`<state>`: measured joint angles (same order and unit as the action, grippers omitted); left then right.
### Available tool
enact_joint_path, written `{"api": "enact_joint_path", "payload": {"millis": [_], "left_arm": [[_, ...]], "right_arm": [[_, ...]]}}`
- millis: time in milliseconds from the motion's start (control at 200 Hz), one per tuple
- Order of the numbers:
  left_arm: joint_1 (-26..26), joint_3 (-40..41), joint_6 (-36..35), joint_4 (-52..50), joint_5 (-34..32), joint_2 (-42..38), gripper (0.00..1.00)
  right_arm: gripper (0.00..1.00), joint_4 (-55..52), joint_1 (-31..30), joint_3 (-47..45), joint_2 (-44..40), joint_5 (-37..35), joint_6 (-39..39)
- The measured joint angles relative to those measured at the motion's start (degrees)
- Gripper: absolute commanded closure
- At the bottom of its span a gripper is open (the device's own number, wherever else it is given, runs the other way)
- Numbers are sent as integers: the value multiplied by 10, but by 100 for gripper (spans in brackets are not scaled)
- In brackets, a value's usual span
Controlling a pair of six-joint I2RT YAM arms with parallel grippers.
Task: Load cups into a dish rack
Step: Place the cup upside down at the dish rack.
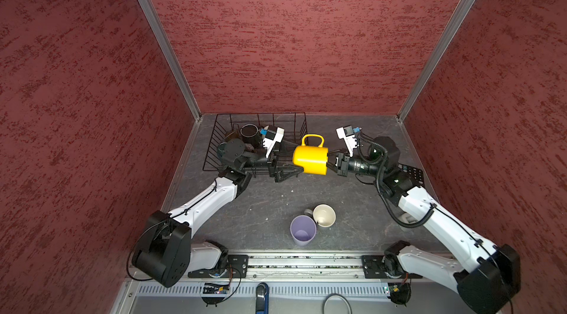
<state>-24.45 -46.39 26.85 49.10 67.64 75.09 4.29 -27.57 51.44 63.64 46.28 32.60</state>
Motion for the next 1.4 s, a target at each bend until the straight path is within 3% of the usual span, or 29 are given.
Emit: {"api": "enact_joint_path", "payload": {"millis": [381, 842, 1037, 1212, 1403], "left_arm": [[-11, -8, 23, 20, 16, 16, 6], [-13, -21, 35, 24, 28, 26, 23], [-13, -33, 37, 19, 30, 26, 24], [-12, -40, 36, 15, 32, 26, 15], [-12, -40, 29, 4, 33, 26, 19]], "right_arm": [[100, 53, -17, 0, 26, 4, 2], [100, 94, -29, 0, 47, 11, 15], [100, 115, -29, 0, 50, 11, 17], [100, 144, -28, 0, 59, 18, 21], [100, 167, -25, -4, 70, 30, 28]]}}
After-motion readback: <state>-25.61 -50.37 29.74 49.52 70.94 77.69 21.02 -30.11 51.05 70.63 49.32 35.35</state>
